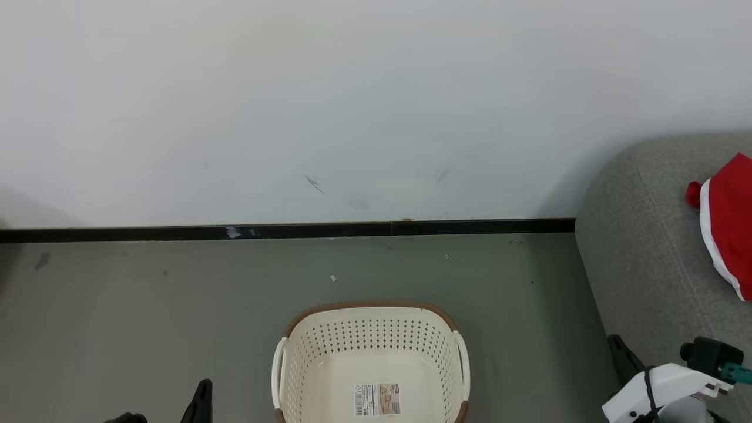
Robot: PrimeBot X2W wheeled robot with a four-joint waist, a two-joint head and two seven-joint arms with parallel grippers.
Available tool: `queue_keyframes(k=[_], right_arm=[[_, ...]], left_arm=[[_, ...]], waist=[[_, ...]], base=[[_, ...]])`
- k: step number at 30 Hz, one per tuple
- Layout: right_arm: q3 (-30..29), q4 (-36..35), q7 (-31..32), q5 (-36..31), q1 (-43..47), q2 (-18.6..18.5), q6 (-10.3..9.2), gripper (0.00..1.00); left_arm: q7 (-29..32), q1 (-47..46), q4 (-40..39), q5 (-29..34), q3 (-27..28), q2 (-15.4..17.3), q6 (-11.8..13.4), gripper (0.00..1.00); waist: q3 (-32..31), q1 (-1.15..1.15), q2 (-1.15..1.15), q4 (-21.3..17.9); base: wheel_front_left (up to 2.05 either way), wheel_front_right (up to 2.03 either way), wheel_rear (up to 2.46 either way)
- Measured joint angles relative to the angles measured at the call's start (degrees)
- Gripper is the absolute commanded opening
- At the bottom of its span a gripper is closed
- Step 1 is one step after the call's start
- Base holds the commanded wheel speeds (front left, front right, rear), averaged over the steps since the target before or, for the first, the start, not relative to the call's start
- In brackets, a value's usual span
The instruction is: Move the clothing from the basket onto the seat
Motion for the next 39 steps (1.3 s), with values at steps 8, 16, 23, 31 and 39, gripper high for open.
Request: queue_keyframes(k=[8,16,23,31,39], right_arm=[[-0.92,-1.21,2.45,7.31,-0.24,0.0,0.0,0.0],[-1.4,-2.7,4.35,14.72,-0.23,0.0,-0.01,0.0],[-1.49,-3.9,5.55,21.16,-0.2,0.0,-0.01,0.0],[-1.53,-5.38,6.71,28.53,-0.16,-0.01,-0.03,0.0],[-1.53,-7.0,7.86,35.88,-0.09,-0.01,-0.04,0.0]], left_arm=[[1.57,-0.53,-0.01,-5.66,1.32,-0.1,-0.58,0.0],[3.41,-1.1,-0.04,-10.77,2.66,-0.26,-1.53,0.0],[4.8,-1.27,-0.04,-15.55,3.86,-0.36,-2.09,0.0],[6.49,-2.4,-0.02,-20.86,5.11,-0.53,-3.02,0.0],[8.05,-3.42,0.13,-26.2,6.44,-0.68,-3.59,0.0]], waist=[[-0.27,0.44,0.0,-0.68],[-0.6,0.68,0.0,-1.2],[-0.67,0.65,0.0,-1.56],[-0.42,0.26,0.0,-1.95],[0.03,-0.09,0.0,-2.35]], base=[[0.0,0.0,0.0],[0.0,0.0,0.0],[0.0,0.0,0.0],[0.0,0.0,0.0],[0.0,0.0,0.0]])
